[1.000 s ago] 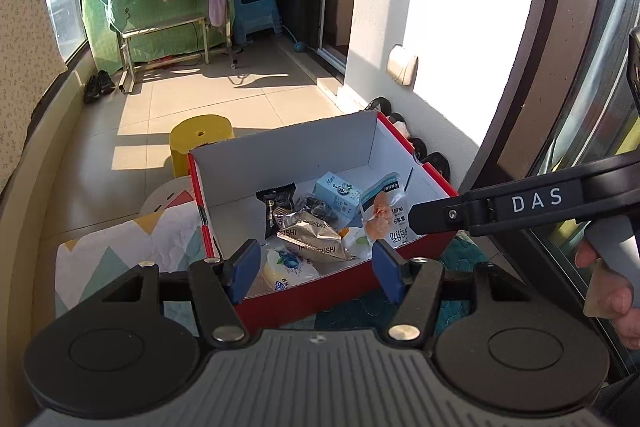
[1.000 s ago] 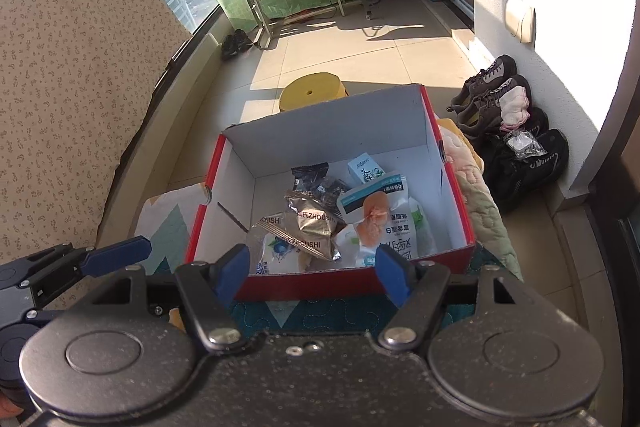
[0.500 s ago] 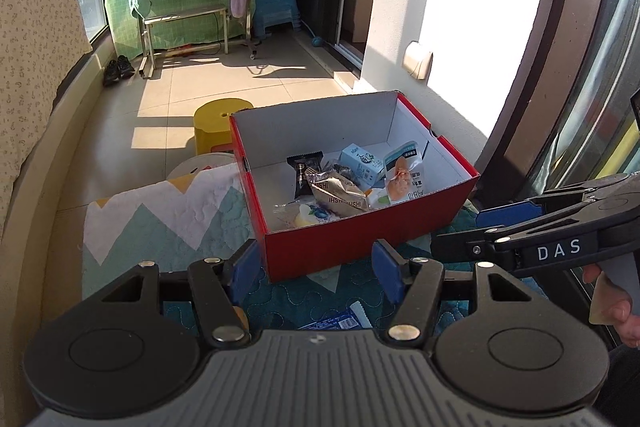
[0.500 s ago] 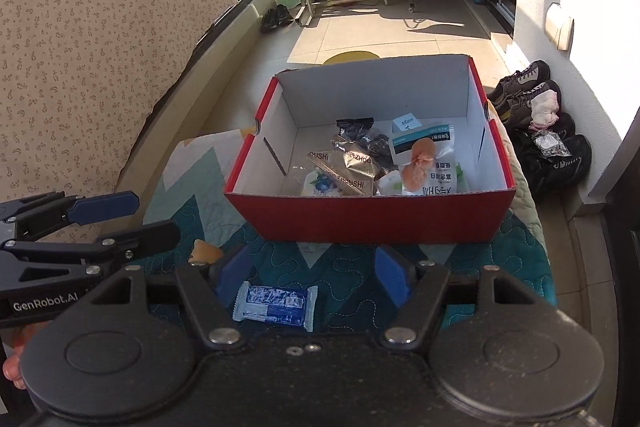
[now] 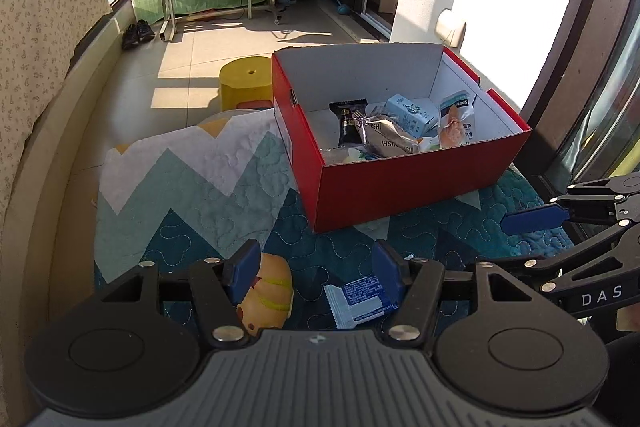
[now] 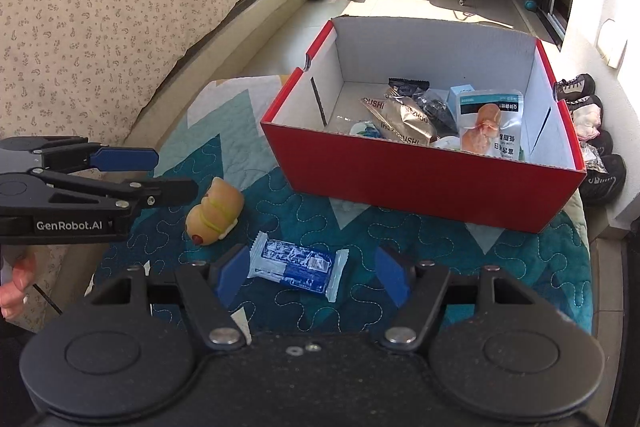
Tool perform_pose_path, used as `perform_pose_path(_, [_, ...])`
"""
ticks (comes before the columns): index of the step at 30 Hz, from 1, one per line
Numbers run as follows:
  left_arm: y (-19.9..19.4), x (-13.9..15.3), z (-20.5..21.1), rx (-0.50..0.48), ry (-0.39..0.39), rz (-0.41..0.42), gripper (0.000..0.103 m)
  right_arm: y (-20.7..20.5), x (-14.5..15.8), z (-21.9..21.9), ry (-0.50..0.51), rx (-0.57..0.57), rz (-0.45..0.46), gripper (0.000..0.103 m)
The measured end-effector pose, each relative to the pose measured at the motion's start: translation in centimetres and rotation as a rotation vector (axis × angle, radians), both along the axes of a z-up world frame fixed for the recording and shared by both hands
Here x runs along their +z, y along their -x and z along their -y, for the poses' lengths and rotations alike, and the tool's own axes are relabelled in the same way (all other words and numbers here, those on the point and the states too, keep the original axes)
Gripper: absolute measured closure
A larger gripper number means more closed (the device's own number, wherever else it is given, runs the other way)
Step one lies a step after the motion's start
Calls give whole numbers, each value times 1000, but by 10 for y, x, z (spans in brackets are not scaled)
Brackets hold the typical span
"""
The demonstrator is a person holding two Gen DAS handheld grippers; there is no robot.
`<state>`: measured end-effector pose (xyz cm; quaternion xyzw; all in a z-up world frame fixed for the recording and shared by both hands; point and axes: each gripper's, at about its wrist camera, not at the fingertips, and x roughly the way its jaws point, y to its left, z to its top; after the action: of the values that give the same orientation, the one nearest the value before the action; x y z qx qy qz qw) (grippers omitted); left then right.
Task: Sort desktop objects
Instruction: 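Withdraw both open tools out of the box, then move left tool toward the yellow hot-dog toy while right approaches the blue wrapped bar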
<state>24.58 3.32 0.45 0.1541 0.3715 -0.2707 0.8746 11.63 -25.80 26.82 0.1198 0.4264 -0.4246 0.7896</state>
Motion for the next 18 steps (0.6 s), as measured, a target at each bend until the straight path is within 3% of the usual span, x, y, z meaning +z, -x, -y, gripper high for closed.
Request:
perform_pose_path(6, [-16, -20, -9, 41, -3, -39, 43, -8, -25, 9, -36, -18, -15, 34])
perform_pose_path(12, [-29, -37, -17, 69, -5, -69, 43, -30, -43, 12, -31, 71, -96, 34])
perform_pose_path(18, [-41, -51, -19, 95, 5, -89, 43, -28, -56, 29, -85, 0, -68, 34])
